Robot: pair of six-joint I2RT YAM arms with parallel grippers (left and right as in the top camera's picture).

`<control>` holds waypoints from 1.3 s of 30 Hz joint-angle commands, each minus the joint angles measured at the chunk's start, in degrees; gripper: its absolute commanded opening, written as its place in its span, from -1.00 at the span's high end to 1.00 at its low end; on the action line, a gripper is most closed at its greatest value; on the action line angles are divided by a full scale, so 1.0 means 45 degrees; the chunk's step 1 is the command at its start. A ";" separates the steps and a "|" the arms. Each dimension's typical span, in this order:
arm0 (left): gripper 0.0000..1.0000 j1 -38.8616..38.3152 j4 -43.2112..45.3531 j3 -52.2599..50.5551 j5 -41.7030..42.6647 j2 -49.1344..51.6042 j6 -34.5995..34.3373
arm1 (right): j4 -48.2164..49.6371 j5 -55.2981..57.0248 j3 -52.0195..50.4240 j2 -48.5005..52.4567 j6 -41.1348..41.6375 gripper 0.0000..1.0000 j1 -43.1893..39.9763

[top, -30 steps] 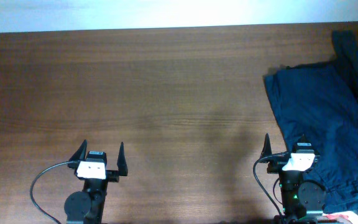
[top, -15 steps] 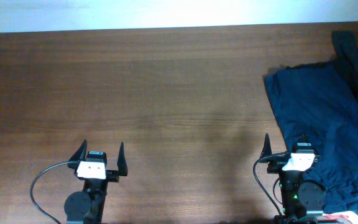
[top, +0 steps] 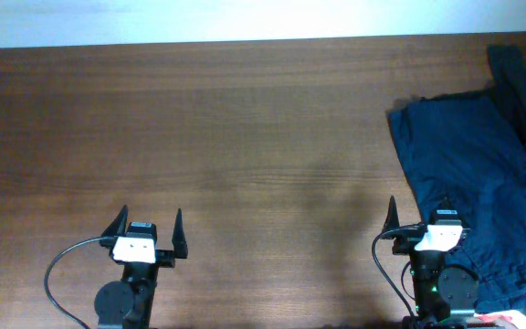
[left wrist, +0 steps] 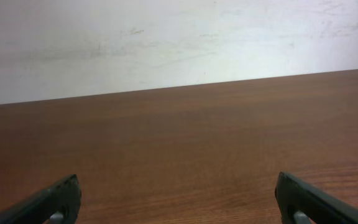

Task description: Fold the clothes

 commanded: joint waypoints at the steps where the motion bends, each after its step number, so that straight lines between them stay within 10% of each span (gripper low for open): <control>1: -0.98 0.0058 -0.0053 -0.0063 -0.0034 -0.0063 0.0000 | -0.0107 -0.0078 -0.0058 -0.0083 0.0155 -0.97 -0.0073; 11: -0.98 0.0058 -0.0063 0.1243 -0.0039 0.1205 -0.0670 | -0.1078 0.0704 0.1171 0.0826 0.1069 -0.97 -0.0078; 26: -0.99 0.0058 -0.5814 1.0467 0.1355 1.4197 -0.0675 | -0.6149 0.0602 1.2687 1.7102 -0.0039 -1.00 -0.0087; 39: -0.98 0.0053 -0.5819 1.0467 0.1734 1.4790 -0.0675 | -0.1467 0.4027 1.2687 2.4096 -0.0039 0.10 -0.0087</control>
